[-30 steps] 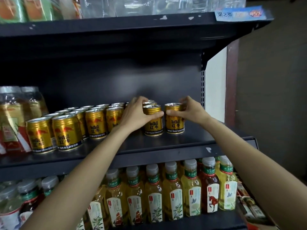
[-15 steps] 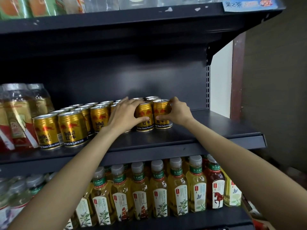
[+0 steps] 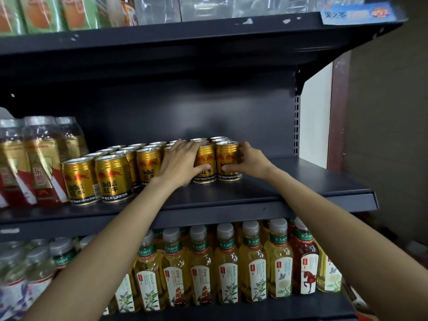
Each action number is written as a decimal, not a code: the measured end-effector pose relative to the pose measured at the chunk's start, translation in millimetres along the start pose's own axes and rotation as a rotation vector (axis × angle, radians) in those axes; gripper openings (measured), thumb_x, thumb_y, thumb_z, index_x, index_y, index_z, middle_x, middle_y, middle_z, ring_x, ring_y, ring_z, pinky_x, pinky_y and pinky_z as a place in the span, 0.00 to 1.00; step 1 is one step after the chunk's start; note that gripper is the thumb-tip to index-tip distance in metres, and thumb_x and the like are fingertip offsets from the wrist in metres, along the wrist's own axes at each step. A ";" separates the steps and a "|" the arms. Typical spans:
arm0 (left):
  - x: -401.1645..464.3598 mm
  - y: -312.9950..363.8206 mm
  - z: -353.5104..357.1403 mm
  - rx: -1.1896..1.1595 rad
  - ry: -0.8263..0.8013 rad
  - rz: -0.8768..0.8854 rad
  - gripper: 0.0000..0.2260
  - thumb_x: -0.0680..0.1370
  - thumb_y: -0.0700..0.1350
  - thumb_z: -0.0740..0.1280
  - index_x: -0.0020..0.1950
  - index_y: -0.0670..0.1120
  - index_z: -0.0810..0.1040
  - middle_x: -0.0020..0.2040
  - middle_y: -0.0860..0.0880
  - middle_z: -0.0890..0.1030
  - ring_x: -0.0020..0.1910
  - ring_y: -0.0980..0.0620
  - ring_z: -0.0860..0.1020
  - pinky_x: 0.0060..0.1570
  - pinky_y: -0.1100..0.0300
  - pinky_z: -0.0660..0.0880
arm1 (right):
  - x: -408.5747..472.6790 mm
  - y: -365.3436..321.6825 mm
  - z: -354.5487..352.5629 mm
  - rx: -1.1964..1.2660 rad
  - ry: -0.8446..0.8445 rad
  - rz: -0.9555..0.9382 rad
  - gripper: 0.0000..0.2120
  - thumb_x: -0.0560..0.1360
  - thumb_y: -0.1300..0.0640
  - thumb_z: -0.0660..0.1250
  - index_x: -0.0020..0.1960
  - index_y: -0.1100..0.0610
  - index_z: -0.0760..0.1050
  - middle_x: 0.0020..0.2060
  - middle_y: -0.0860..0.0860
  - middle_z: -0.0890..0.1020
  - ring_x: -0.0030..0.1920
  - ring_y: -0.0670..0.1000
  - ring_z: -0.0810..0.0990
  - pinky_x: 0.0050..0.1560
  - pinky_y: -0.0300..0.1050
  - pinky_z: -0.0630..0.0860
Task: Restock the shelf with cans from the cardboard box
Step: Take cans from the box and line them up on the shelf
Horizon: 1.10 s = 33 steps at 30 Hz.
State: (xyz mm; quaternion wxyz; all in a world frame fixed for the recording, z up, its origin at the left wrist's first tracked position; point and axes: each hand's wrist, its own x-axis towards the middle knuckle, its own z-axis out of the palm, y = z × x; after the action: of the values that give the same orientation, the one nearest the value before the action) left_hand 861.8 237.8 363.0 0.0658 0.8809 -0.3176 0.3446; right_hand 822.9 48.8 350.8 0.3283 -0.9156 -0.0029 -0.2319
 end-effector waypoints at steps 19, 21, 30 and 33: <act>-205.8 39.9 -4.4 -0.756 0.476 -0.147 0.10 0.78 0.51 0.60 0.47 0.50 0.80 0.32 0.60 0.80 0.32 0.63 0.80 0.31 0.64 0.76 | -221.1 -7.8 81.8 0.089 0.489 -0.412 0.08 0.77 0.55 0.60 0.51 0.56 0.77 0.34 0.49 0.82 0.32 0.49 0.80 0.31 0.49 0.76; -242.4 33.4 5.6 -0.756 0.350 -0.238 0.10 0.78 0.52 0.61 0.46 0.52 0.80 0.33 0.60 0.81 0.33 0.61 0.80 0.32 0.64 0.75 | -246.4 5.1 102.5 0.101 0.304 -0.310 0.09 0.76 0.51 0.60 0.51 0.53 0.76 0.31 0.49 0.80 0.29 0.49 0.79 0.28 0.51 0.75; -432.8 2.4 71.9 -0.624 -0.337 -0.638 0.03 0.76 0.46 0.67 0.46 0.54 0.79 0.36 0.58 0.80 0.36 0.63 0.79 0.36 0.74 0.71 | -353.0 61.1 216.6 0.018 -0.392 0.027 0.09 0.73 0.58 0.68 0.53 0.54 0.79 0.43 0.52 0.84 0.41 0.53 0.82 0.39 0.51 0.78; -496.5 11.9 96.7 -0.577 -0.529 -0.689 0.05 0.76 0.44 0.68 0.50 0.48 0.81 0.43 0.54 0.82 0.43 0.56 0.81 0.40 0.67 0.73 | -385.1 68.1 253.6 -0.033 -0.493 0.108 0.12 0.73 0.58 0.67 0.56 0.56 0.77 0.48 0.55 0.83 0.48 0.58 0.81 0.41 0.49 0.76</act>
State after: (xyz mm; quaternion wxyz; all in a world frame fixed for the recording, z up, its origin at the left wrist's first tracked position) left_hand 630.8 451.4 -33.3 0.3330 0.9373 -0.0971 -0.0332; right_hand 597.2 204.7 -26.0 0.3148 -0.9485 -0.0304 0.0160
